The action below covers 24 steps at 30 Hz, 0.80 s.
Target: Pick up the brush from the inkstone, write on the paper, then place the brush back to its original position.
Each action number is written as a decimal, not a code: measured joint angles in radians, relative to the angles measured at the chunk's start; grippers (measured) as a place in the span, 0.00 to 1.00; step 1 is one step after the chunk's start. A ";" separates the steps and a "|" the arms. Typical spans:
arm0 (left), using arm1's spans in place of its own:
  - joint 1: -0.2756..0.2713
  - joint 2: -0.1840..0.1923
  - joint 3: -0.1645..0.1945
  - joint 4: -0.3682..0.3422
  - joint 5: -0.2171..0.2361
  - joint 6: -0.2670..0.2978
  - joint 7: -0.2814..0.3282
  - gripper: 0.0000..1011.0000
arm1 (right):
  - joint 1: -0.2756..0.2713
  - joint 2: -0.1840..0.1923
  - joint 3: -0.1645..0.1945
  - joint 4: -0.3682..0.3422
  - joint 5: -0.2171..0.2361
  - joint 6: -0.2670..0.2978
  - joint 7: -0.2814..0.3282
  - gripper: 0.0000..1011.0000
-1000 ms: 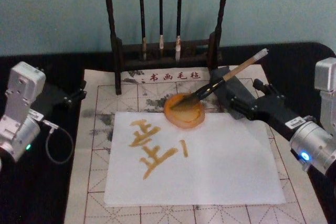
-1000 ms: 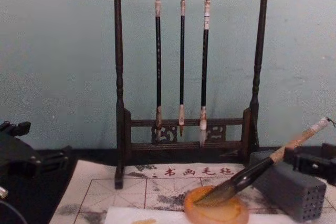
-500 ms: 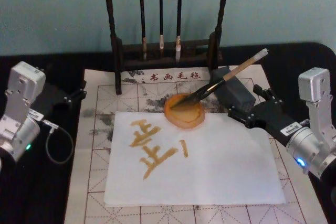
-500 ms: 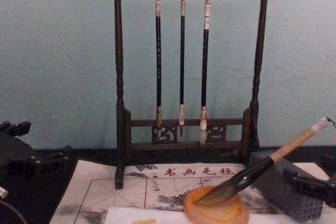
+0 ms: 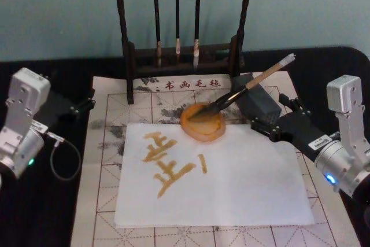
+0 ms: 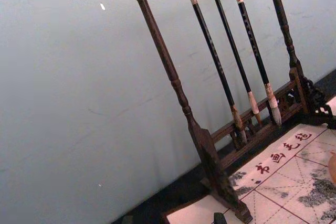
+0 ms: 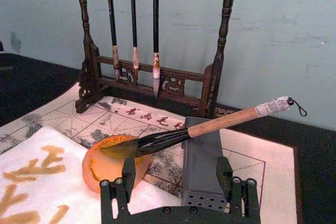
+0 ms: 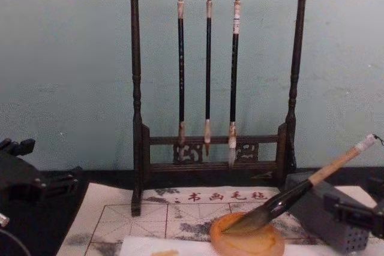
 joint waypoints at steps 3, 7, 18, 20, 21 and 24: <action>0.000 0.000 0.000 0.000 0.000 0.000 0.000 0.99 | 0.000 0.000 0.000 0.000 0.001 0.000 0.000 0.99; 0.000 0.000 0.000 0.000 0.000 0.000 0.000 0.99 | 0.000 0.001 0.000 -0.001 0.003 0.001 0.000 0.99; 0.000 0.000 0.000 0.000 0.000 0.000 0.000 0.99 | 0.000 0.001 0.001 -0.001 0.005 0.001 0.000 0.99; 0.000 0.000 0.000 0.000 0.000 0.000 0.000 0.99 | 0.000 0.001 0.001 -0.001 0.005 0.001 0.000 0.99; 0.000 0.000 0.000 0.000 0.000 0.000 0.000 0.99 | 0.000 0.001 0.001 -0.001 0.005 0.001 0.000 0.99; 0.000 0.000 0.000 0.000 0.000 0.000 0.000 0.99 | 0.000 0.001 0.001 -0.001 0.006 0.001 0.000 0.99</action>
